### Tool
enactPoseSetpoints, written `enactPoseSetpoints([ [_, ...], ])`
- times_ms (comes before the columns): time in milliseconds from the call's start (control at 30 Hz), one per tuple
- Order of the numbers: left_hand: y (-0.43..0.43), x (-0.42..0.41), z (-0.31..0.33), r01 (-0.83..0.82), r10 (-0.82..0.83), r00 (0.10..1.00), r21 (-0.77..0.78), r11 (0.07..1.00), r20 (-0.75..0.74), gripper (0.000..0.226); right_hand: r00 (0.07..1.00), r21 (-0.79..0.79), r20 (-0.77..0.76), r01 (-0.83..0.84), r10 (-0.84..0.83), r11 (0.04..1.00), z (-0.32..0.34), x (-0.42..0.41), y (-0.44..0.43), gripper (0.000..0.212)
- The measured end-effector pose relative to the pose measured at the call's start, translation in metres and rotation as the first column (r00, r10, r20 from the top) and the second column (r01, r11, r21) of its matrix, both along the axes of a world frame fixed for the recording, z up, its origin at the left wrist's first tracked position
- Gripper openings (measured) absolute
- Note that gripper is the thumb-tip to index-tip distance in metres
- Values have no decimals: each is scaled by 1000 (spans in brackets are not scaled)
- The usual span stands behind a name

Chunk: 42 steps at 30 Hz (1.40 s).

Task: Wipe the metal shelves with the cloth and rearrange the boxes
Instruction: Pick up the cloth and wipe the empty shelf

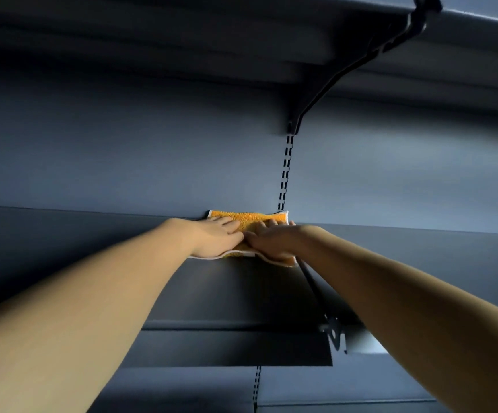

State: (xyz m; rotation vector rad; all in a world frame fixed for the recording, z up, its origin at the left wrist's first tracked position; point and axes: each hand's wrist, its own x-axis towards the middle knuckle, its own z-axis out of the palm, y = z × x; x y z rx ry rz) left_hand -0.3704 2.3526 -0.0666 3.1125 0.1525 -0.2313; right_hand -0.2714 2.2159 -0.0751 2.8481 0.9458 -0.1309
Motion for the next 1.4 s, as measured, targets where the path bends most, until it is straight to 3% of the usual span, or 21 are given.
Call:
enactPoseSetpoints([
  [100, 18, -6, -4, 15, -15, 1000, 30, 999, 8, 102, 1000, -30, 13, -12, 12, 999, 2, -16, 13, 66],
  [267, 12, -18, -4, -59, 64, 996, -69, 996, 64, 64, 990, -130, 93, -90, 102, 987, 10, -45, 0, 57],
  [767, 4, -52, -9, -9, 12, 996, -43, 999, 84, 70, 972, -238, 158, -136, 176, 962, 7, -96, -22, 52],
  [1000, 2, -53, -8, -20, 24, 995, -50, 999, 94, 72, 965, -209, 195, -136, 178, 968, 6, -99, -22, 51],
  [1400, -11, -76, -4, -33, 33, 999, -21, 999, 15, 71, 985, -71, 120, -120, 128, 990, 0, -114, -30, 52],
])
